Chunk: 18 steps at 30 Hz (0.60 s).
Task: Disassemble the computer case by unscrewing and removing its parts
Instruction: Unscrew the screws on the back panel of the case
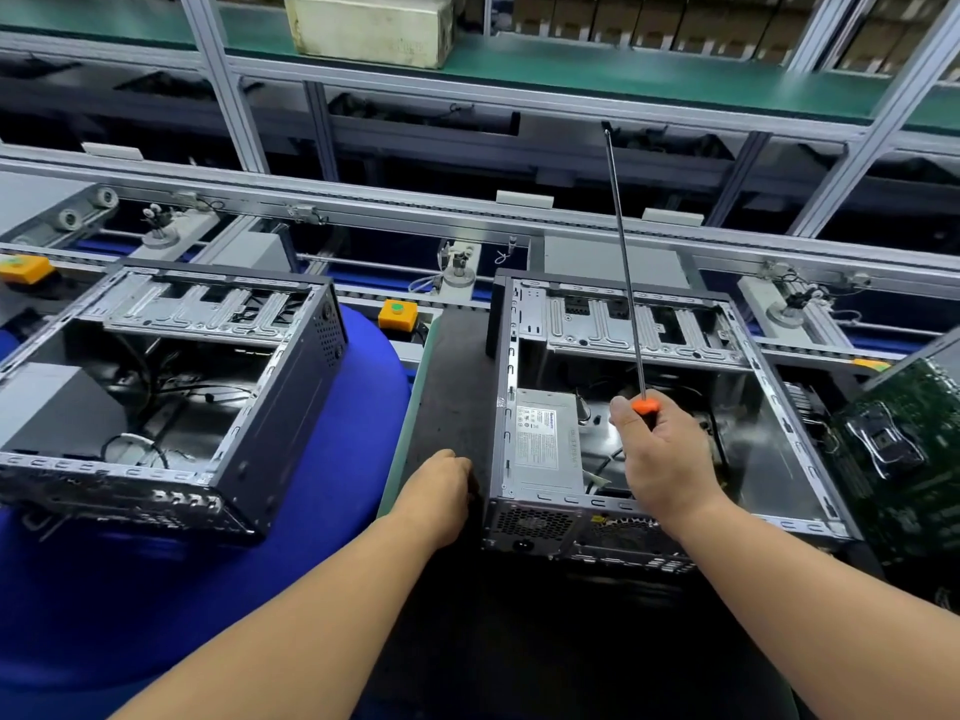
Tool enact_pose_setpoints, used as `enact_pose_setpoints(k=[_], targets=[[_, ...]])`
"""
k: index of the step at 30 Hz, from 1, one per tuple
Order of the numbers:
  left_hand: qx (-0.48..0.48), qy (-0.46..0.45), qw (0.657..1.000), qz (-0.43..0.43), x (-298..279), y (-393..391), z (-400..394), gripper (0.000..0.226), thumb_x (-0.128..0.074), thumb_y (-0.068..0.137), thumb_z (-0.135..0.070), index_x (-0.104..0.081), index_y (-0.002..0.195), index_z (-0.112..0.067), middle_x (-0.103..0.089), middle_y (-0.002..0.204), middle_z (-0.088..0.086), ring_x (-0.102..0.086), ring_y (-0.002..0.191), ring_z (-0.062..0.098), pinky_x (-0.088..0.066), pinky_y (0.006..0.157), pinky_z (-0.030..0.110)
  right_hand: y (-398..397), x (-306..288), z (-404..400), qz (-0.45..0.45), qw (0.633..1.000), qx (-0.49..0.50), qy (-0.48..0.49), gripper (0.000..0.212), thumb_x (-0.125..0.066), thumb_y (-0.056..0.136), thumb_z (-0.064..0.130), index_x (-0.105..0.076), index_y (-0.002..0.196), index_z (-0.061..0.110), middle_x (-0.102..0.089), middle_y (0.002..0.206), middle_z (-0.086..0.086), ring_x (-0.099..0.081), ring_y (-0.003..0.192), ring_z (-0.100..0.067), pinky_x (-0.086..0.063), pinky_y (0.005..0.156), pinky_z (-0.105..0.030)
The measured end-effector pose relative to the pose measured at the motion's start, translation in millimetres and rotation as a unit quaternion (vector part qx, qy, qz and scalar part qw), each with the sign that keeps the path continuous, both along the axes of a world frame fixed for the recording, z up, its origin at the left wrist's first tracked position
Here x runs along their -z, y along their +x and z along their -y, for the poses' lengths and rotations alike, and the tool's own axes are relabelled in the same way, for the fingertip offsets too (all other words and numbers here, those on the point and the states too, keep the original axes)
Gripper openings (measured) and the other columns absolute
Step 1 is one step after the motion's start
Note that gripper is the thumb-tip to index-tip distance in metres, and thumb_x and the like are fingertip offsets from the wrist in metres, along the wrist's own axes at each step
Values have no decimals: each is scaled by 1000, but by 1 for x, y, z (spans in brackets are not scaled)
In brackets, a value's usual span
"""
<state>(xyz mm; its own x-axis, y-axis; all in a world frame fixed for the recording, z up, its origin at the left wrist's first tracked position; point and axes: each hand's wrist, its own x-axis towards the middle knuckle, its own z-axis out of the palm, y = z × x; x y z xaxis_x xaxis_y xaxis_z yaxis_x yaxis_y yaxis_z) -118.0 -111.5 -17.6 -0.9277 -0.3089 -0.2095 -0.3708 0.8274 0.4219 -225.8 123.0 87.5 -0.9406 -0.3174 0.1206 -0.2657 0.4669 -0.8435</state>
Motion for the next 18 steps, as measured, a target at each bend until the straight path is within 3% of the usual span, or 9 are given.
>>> enact_pose_setpoints(k=[6,11,15,18], targets=[[-123,113,981,-96,-16,8,3,8,-67,101,-27,-65,106,-31,-58,111,-10,-62,97,11,-47,78,28,2,-4,0,-6,999,-2,-33,38,-56,98,51,-46,73,25,-44,54,14,-38,48,-4,-39,48,-17],[-233,154,919,-278,-58,17,0,18,-58,100,-27,-59,85,-38,-64,91,-13,-59,87,3,-40,67,20,7,-13,0,31,995,-28,-85,36,-48,95,64,-51,83,30,-45,61,9,-38,50,-8,-40,47,-22],[-211,210,894,-335,-104,18,-30,13,-57,96,-35,-63,85,-38,-67,80,-18,-62,77,0,-44,60,12,8,-25,-3,124,981,-30,-145,30,-47,106,44,-57,104,16,-44,67,-3,-37,53,-15,-35,47,-29],[-167,280,889,-320,-123,18,-62,9,-61,99,-33,-65,91,-33,-67,73,-18,-58,62,0,-47,55,14,13,-46,1,202,956,-28,-213,19,-45,106,28,-59,106,16,-51,65,-1,-44,55,-18,-39,46,-32]])
